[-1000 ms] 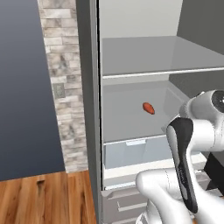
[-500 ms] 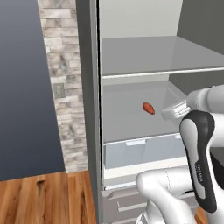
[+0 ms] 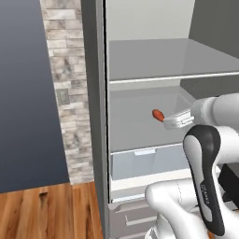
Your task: Place the beer on the top shelf of the fridge to keep it out of children's reach, and place the sweet potato and lime on lower shelves for easy access.
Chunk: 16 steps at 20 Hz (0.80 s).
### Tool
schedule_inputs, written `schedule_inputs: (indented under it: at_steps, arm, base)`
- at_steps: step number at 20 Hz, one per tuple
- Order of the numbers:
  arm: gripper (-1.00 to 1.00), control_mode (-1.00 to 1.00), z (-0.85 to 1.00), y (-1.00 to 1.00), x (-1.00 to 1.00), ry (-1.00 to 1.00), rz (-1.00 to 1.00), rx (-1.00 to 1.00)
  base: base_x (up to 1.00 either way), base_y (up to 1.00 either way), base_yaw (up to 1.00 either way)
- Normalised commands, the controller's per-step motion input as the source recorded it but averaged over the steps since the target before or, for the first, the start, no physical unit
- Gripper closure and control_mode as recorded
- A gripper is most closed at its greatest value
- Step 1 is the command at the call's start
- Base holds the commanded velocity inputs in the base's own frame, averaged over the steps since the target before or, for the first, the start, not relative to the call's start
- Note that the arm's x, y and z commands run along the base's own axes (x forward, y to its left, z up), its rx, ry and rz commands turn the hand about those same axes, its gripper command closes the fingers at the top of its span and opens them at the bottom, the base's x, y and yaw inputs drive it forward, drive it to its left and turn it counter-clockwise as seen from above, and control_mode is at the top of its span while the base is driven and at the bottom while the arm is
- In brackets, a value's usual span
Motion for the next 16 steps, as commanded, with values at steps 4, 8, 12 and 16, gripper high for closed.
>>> schedule_inputs:
  at_steps: [4,8,12,16]
  arm:
    - [-1.0,-1.0,0.0,0.0,0.0,0.0,-0.01,0.0]
    - [-1.0,-1.0,0.0,0.0,-0.03,0.0,0.0,0.0]
    - [-1.0,1.0,0.0,0.0,0.0,0.0,0.0,0.0]
    - [-1.0,1.0,0.0,0.0,0.0,0.0,0.0,0.0]
  base:
    - [0.0,0.0,0.0]
    - [0.0,0.0,0.0]
    - [-0.61,0.0,-0.03]
    - [-0.94,0.04,-0.04]
